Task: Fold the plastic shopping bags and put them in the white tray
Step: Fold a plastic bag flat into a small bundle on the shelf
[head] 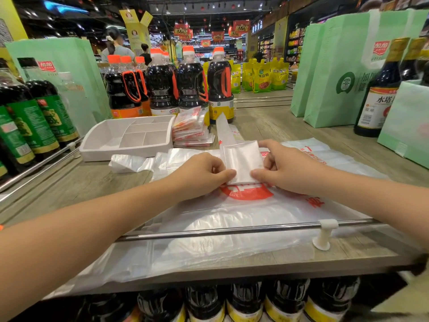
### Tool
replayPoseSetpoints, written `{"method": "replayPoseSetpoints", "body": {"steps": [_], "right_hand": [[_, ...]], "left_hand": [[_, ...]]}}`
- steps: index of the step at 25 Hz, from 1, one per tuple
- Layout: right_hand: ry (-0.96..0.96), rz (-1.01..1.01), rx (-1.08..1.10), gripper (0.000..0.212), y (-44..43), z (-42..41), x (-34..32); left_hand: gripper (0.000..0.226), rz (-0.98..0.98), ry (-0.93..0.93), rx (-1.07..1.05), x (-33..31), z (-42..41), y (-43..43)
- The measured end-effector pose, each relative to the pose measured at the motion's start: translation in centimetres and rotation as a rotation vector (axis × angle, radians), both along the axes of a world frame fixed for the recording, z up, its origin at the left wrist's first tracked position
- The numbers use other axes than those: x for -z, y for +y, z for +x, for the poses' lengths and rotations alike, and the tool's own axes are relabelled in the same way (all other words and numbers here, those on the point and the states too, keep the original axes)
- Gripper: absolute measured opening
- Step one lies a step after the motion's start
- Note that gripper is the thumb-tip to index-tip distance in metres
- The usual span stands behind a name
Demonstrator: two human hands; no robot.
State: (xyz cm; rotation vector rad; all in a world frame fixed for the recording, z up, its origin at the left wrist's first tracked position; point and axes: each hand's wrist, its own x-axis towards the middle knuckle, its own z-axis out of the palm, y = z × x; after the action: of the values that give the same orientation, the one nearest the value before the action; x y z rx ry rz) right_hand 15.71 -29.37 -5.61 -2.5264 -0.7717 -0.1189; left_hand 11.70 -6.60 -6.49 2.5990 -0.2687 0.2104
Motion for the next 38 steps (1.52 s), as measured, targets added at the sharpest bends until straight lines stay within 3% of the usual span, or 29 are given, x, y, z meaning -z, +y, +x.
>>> {"method": "replayPoseSetpoints", "body": {"steps": [3, 8, 11, 14, 19, 26, 30, 33, 38], "right_hand": [[-0.048, -0.055, -0.003, 0.067, 0.3, -0.3, 0.2], [-0.097, -0.189, 0.002, 0.036, 0.2, -0.6, 0.0], [-0.143, -0.265, 0.0, 0.03, 0.1, -0.8, -0.1], [-0.173, -0.322, -0.047, 0.036, -0.1, -0.9, -0.2], [0.002, -0.451, -0.101, 0.063, -0.4, -0.3, 0.0], [-0.007, -0.387, -0.173, 0.076, -1.2, -0.6, -0.9], [0.012, -0.396, -0.234, 0.08, -2.0, -1.3, -1.3], [0.012, -0.391, -0.235, 0.076, -2.0, -1.4, -1.3], [-0.001, -0.384, -0.251, 0.077, -2.1, -1.2, -1.3]], "left_hand": [[0.035, 0.025, -0.043, -0.02, 0.2, 0.1, 0.1], [0.034, 0.024, -0.037, -0.005, 0.2, 0.2, 0.2], [0.027, 0.079, -0.11, -0.004, 0.3, 0.2, 0.2], [0.031, 0.091, -0.116, 0.071, 0.0, -0.1, 0.5], [0.068, 0.28, 0.144, 0.183, -0.4, -0.5, 0.6], [0.068, 0.335, 0.058, 0.279, -1.3, -1.2, 1.3], [0.079, 0.256, 0.117, 0.295, -1.3, -1.7, 2.2], [0.092, 0.306, 0.21, 0.264, -1.2, -1.5, 2.3], [0.09, 0.312, 0.248, 0.283, -1.3, -1.2, 2.1]]}}
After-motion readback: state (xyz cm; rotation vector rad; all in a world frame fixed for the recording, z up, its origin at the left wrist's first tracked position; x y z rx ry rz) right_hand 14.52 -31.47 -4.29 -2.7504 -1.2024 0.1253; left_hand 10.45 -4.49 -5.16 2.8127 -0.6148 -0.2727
